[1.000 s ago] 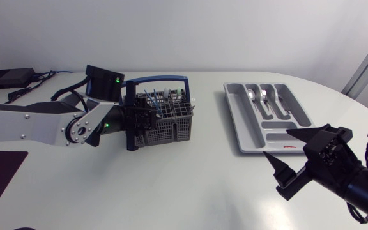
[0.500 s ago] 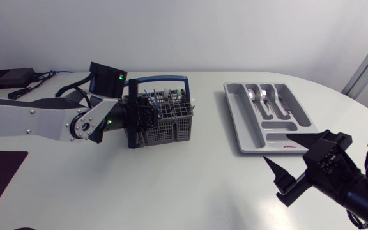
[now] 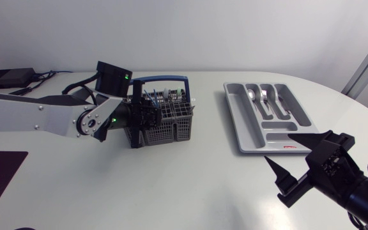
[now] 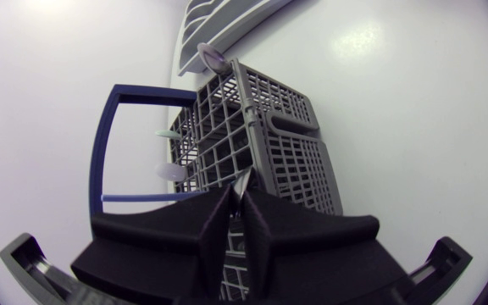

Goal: Unload the cutlery basket into the drawer organizer.

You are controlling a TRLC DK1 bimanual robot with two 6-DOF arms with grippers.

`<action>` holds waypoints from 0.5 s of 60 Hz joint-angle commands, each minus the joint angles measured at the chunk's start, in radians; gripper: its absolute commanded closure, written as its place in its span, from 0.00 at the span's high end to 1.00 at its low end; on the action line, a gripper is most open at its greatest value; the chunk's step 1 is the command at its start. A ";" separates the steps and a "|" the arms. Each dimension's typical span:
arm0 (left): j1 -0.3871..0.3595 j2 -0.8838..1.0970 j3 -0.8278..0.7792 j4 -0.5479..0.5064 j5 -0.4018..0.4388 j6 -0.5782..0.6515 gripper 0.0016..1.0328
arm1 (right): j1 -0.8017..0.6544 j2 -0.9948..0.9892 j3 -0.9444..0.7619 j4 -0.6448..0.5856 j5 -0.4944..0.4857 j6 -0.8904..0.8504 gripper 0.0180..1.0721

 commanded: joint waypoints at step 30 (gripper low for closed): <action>-0.007 0.000 0.079 -0.117 0.003 0.032 0.06 | 0.006 -0.008 -0.049 0.008 -0.004 -0.017 0.88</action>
